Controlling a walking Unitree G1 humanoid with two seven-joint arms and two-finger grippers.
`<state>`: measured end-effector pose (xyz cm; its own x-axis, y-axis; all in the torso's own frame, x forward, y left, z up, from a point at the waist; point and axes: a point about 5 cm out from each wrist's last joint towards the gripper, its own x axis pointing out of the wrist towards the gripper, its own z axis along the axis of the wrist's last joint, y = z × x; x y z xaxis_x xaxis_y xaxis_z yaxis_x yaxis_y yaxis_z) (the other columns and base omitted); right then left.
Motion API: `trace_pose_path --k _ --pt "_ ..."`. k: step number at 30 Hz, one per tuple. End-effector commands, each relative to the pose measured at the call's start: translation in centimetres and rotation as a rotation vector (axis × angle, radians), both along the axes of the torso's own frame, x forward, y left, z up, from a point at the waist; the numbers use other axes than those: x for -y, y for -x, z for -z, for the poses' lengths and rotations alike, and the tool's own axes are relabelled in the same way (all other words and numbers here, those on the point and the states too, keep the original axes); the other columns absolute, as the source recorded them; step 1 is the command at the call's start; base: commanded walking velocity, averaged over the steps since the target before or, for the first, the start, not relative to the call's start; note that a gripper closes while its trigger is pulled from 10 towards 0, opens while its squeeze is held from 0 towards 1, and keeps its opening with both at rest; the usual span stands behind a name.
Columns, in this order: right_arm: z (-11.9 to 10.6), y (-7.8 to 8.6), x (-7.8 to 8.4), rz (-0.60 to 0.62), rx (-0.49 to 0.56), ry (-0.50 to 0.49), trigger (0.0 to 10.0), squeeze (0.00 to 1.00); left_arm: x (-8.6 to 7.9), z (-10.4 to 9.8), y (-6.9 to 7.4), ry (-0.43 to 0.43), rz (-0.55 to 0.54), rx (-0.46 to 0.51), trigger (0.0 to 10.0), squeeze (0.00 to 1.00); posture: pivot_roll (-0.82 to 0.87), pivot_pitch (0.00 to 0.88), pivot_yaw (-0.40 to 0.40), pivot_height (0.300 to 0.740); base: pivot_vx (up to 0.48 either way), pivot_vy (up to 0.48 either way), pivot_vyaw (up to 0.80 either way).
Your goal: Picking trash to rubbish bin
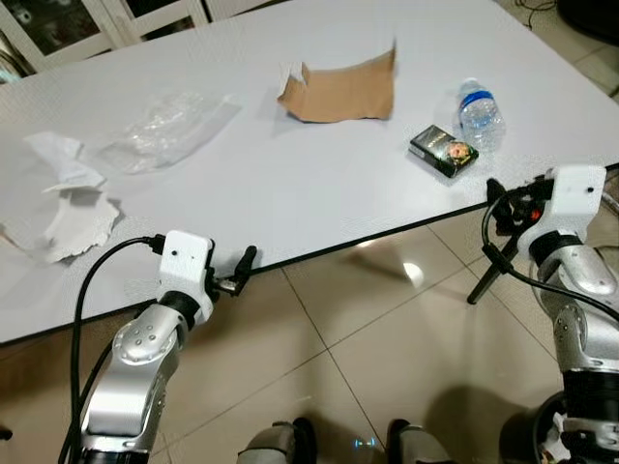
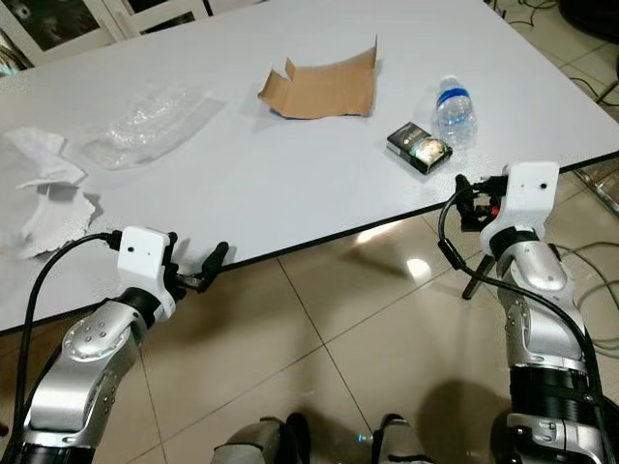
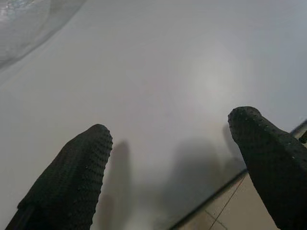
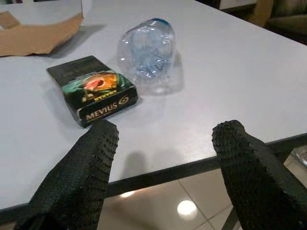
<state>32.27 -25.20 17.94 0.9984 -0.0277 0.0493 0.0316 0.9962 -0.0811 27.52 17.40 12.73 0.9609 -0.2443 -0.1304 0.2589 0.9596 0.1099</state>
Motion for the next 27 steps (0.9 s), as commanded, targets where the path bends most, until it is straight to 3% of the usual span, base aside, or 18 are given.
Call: trace_pose_path --k 1,4,7,12,18,27 --pt "0.2 0.4 -0.5 -0.015 -0.002 -0.023 10.0 0.0 -0.6 0.1 0.4 0.001 -0.016 -0.013 10.0 0.0 0.07 0.241 0.171 0.74 0.0 0.0 0.0" --pt "1.2 0.9 -1.5 -0.029 0.011 -0.033 10.0 0.0 -0.2 0.1 0.4 0.008 -0.008 -0.023 10.0 0.0 0.06 0.239 0.183 0.74 0.0 0.0 0.0" --pt "1.0 0.7 -1.5 -0.033 0.016 -0.03 10.0 0.0 -0.2 0.1 0.4 0.008 -0.001 -0.024 10.0 0.0 0.06 0.238 0.187 0.74 0.0 0.0 0.0" --pt "-0.2 -0.8 -1.2 -0.052 0.028 -0.028 10.0 0.0 -0.4 -0.2 0.0 -0.003 0.013 -0.024 10.0 0.0 0.07 0.242 0.201 0.74 0.0 0.0 0.0" --pt "0.2 -2.0 0.3 -0.054 -0.008 -0.025 10.0 0.0 -1.0 -0.3 0.6 -0.023 0.01 -0.032 10.0 0.0 0.1 0.249 0.211 0.74 0.0 0.0 0.0" --pt "0.4 -3.5 0.6 -0.107 -0.048 -0.039 10.0 0.0 -1.3 -0.4 1.0 -0.034 0.007 -0.038 10.0 0.0 0.12 0.255 0.219 0.74 0.0 0.0 0.0"
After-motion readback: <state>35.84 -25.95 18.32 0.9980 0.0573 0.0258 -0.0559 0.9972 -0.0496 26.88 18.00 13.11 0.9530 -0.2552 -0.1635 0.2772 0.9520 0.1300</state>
